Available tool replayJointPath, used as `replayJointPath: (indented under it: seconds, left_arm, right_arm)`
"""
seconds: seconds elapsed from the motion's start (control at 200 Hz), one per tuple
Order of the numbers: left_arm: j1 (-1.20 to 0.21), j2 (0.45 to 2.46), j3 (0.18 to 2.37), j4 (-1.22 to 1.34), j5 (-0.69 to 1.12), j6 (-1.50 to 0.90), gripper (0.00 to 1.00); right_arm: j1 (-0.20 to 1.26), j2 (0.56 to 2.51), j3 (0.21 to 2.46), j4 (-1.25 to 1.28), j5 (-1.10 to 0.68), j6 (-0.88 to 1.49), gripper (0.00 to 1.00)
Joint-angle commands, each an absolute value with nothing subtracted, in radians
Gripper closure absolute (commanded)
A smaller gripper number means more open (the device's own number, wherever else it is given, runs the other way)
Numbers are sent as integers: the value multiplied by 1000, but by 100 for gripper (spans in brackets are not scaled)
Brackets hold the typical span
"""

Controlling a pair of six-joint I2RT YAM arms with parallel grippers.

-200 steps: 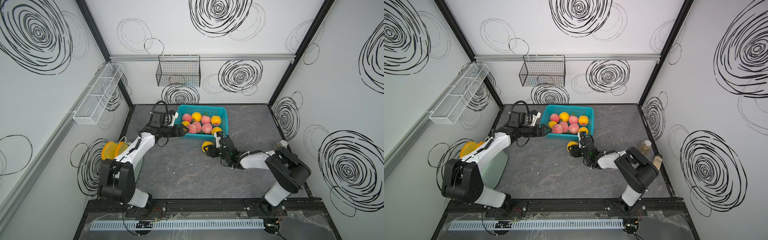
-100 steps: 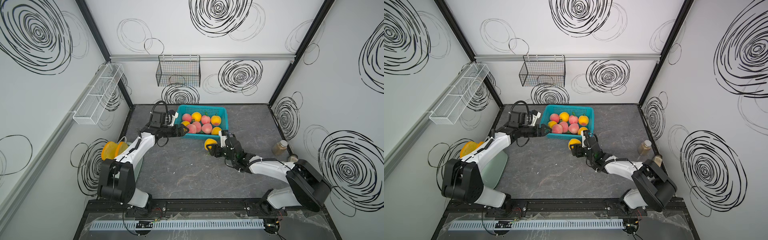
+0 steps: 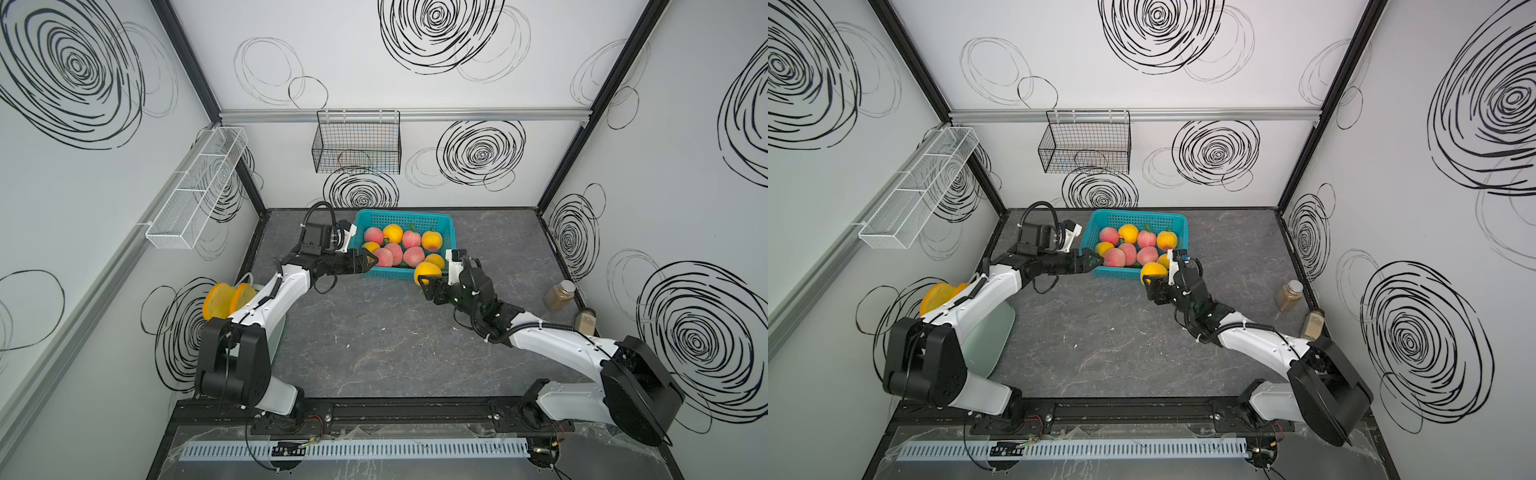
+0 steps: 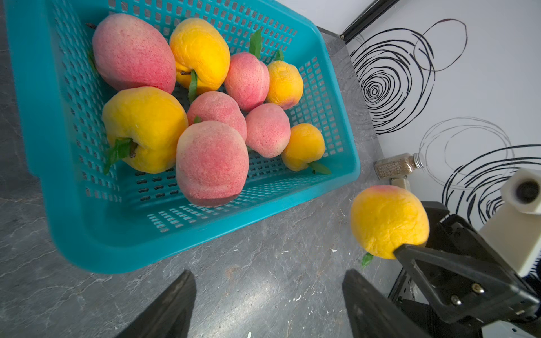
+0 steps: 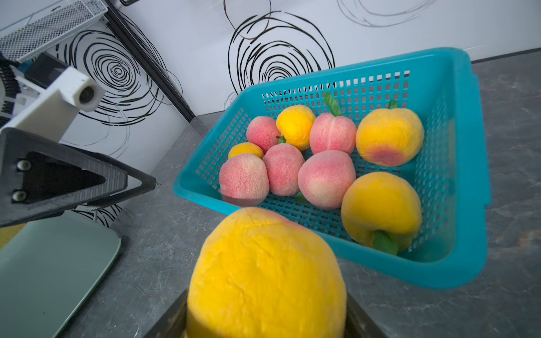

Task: Put the peaches into the basket
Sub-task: Place the peach in the basket.

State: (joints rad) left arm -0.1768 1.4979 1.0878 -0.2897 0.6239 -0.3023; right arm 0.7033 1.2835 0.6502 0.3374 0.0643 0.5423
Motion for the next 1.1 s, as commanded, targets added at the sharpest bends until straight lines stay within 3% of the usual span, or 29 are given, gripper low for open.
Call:
replayJointPath:
  seconds: [0.0, 0.705, 1.096]
  left_arm:
    - [-181, 1488, 1088, -273, 618, -290, 17]
    - [-182, 1488, 1090, -280, 614, -284, 17]
    - [-182, 1493, 1093, -281, 616, -284, 17]
  right_arm:
    - [682, 1273, 697, 343, 70, 527, 38]
    - [511, 1406, 810, 373, -49, 496, 36]
    - [450, 1593, 983, 299, -158, 456, 34]
